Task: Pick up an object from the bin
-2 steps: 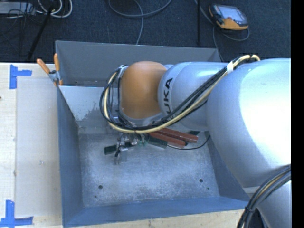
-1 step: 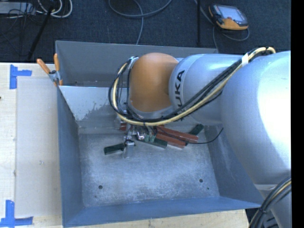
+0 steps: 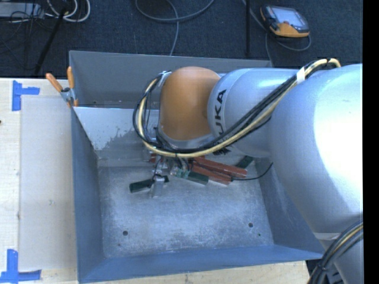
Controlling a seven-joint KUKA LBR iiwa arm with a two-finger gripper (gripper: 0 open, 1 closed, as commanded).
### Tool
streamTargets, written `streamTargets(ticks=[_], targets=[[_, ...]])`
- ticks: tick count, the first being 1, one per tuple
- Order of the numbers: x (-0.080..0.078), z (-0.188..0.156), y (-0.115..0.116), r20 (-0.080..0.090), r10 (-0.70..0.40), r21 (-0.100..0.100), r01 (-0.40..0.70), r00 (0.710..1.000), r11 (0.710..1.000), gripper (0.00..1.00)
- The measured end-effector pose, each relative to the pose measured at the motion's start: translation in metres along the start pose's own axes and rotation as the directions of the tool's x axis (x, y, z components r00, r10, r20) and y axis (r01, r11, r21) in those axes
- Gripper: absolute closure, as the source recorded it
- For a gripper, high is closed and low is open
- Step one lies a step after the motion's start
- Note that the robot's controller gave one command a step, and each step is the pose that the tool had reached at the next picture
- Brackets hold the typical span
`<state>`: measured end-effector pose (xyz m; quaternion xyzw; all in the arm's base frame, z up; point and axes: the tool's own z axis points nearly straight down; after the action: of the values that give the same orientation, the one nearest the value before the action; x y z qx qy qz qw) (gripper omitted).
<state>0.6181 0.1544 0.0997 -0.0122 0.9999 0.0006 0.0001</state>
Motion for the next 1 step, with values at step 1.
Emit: streamTargets(ticks=[1], targets=[[0.0020,0.0313,-0.0006,-0.003,0.062,0.000,-0.062,0.998,0.998,0.00]])
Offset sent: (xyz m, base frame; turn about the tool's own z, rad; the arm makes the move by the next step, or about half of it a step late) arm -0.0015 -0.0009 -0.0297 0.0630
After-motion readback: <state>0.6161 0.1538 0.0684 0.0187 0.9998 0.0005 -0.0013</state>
